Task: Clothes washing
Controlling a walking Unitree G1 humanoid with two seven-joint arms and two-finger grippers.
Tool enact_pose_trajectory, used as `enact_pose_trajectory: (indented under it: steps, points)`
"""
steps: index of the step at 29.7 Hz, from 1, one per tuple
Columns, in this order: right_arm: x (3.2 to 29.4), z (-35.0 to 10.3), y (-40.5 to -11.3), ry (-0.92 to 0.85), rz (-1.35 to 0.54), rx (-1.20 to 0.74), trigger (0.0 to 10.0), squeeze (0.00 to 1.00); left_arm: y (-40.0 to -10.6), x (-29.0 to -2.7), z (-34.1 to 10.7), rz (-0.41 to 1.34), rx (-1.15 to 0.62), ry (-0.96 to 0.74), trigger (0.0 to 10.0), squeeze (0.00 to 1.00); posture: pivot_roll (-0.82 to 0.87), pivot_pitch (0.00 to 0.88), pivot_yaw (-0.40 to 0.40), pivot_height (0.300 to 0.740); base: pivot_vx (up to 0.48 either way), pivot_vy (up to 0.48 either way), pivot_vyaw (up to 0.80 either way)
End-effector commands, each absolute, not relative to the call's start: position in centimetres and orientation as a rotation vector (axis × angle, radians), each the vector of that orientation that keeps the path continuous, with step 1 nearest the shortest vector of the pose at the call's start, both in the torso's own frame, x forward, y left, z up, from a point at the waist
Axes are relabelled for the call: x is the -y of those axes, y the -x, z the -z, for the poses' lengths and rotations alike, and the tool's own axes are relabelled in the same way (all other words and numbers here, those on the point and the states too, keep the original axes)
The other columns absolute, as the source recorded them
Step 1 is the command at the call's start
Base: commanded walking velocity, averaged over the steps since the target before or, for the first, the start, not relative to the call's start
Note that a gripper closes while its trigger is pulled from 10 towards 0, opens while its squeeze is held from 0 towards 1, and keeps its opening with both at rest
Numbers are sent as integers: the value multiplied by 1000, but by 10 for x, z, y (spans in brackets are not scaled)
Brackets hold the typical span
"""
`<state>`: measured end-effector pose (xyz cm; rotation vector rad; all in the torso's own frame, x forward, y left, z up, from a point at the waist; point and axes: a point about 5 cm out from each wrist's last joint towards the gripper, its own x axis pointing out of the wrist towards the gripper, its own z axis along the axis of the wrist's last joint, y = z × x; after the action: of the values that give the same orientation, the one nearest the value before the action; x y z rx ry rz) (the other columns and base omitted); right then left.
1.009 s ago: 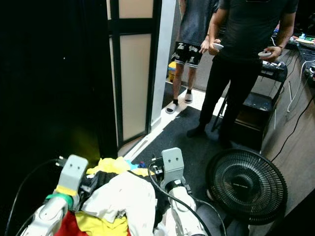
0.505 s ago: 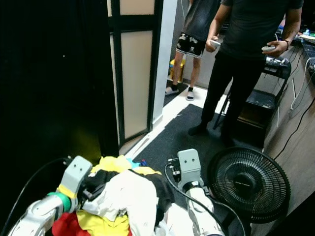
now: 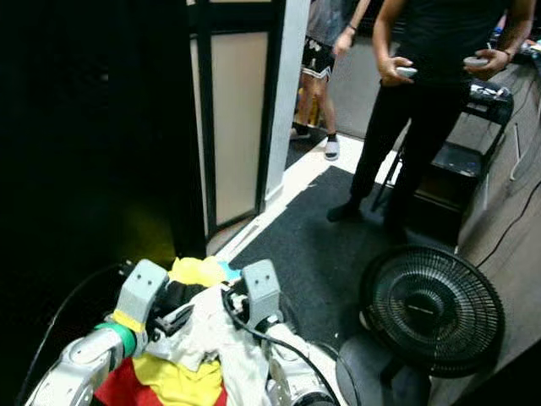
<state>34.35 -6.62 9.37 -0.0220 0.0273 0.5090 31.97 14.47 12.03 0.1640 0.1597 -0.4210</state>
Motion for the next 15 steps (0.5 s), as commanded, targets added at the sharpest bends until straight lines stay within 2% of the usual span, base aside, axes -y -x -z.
enact_pose_trajectory:
  steps: [1, 4, 8, 10, 12, 13, 15]
  points:
    - [62, -87, -341, 30, -535, -65, 10000, 0, -316, -142, -117, 428, -175, -143, 10000, 0, 41, 138, 13, 740, 0, 0, 0]
    - [56, -81, -336, 52, -567, -89, 10000, 0, -313, -142, -118, 426, -169, -134, 10000, 0, 46, 137, 11, 740, 0, 0, 0]
    - [62, -69, -333, 71, -544, -144, 10000, 0, -312, -143, -118, 426, -173, -134, 10000, 0, 47, 138, 18, 740, 0, 0, 0]
    - [68, -47, -323, 67, -572, -269, 10000, 0, -311, -142, -118, 424, -180, -136, 10000, 0, 45, 135, 30, 740, 0, 0, 0]
    - [67, -44, -320, 62, -606, -291, 10000, 0, -311, -142, -118, 425, -182, -137, 10000, 0, 45, 134, 30, 740, 0, 0, 0]
    - [66, -42, -319, 60, -628, -301, 10000, 1000, -311, -142, -118, 425, -182, -138, 10000, 0, 45, 134, 30, 740, 0, 0, 0]
    - [63, -43, -317, 55, -669, -295, 10000, 1000, -311, -141, -119, 426, -182, -140, 10000, 0, 44, 130, 32, 740, 0, 0, 0]
